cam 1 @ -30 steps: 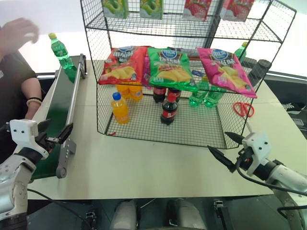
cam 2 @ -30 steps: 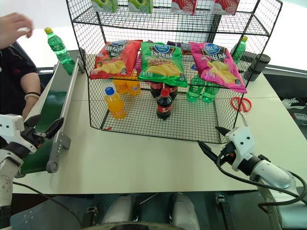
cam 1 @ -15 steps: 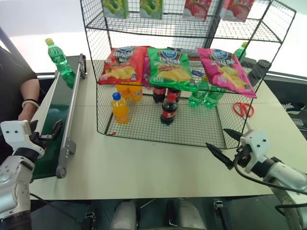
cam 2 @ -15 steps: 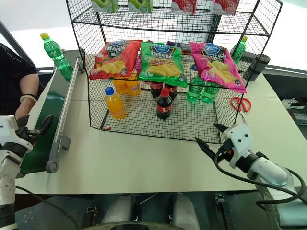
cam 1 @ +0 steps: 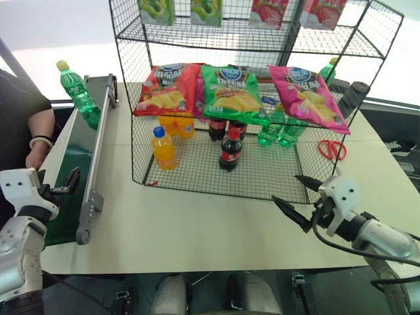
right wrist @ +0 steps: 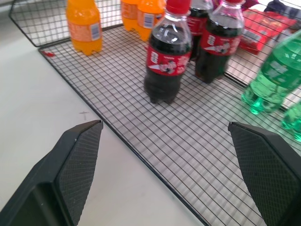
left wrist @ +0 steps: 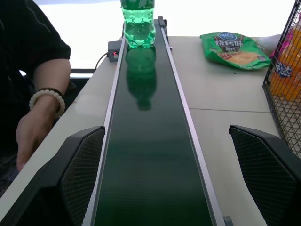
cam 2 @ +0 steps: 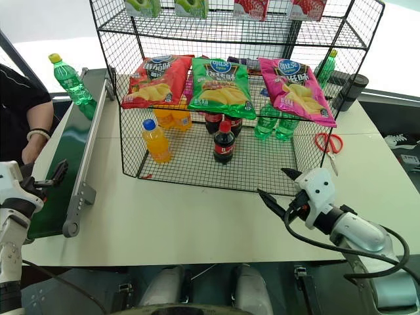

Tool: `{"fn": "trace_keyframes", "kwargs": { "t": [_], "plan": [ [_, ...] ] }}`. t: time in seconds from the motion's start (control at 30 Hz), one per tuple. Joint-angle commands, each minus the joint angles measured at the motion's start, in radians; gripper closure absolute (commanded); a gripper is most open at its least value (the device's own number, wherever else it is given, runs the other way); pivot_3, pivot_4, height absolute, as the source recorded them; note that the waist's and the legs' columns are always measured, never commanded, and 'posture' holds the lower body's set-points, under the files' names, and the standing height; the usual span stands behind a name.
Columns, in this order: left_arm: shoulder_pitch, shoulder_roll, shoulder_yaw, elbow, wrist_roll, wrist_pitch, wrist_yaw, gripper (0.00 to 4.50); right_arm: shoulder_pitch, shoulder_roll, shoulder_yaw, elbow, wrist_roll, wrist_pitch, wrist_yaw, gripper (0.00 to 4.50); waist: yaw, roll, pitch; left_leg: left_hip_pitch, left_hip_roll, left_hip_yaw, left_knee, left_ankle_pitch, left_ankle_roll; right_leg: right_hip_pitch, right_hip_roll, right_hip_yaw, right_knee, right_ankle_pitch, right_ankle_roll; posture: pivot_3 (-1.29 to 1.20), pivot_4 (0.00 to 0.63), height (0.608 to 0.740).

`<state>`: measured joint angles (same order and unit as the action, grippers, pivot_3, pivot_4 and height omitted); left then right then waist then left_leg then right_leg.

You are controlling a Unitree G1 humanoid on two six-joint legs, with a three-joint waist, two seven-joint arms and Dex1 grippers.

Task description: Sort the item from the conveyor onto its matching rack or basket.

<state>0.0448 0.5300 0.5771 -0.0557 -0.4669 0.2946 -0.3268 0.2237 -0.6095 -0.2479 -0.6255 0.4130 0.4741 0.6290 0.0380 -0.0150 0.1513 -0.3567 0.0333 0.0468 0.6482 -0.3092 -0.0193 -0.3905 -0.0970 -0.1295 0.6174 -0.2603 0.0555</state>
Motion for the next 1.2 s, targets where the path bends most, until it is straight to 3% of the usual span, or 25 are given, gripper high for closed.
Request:
{"fn": "trace_keyframes", "kwargs": {
  "t": [0.03,1.2],
  "plan": [
    [-0.016,-0.006,0.039,-0.005,0.007,-0.037,0.029,0.0,-0.022,-0.01,0.012,-0.058,0.005,0.006,-0.014,0.06,0.0,0.0,0.0,0.0,0.0,0.0,0.0,0.0,0.0,0.0,0.0,0.0,0.0,0.0,0.0,0.0,0.15,0.733],
    [-0.097,-0.043,0.008,0.217,0.066,-0.244,0.043,0.0,0.024,0.019,0.087,0.048,-0.07,-0.169,0.03,0.06,0.0,-0.002,-0.001,0.0,0.0,0.0,0.0,0.0,0.0,0.0,0.0,0.0,0.0,0.0,0.0,0.0,0.15,0.733]
  ]
}}
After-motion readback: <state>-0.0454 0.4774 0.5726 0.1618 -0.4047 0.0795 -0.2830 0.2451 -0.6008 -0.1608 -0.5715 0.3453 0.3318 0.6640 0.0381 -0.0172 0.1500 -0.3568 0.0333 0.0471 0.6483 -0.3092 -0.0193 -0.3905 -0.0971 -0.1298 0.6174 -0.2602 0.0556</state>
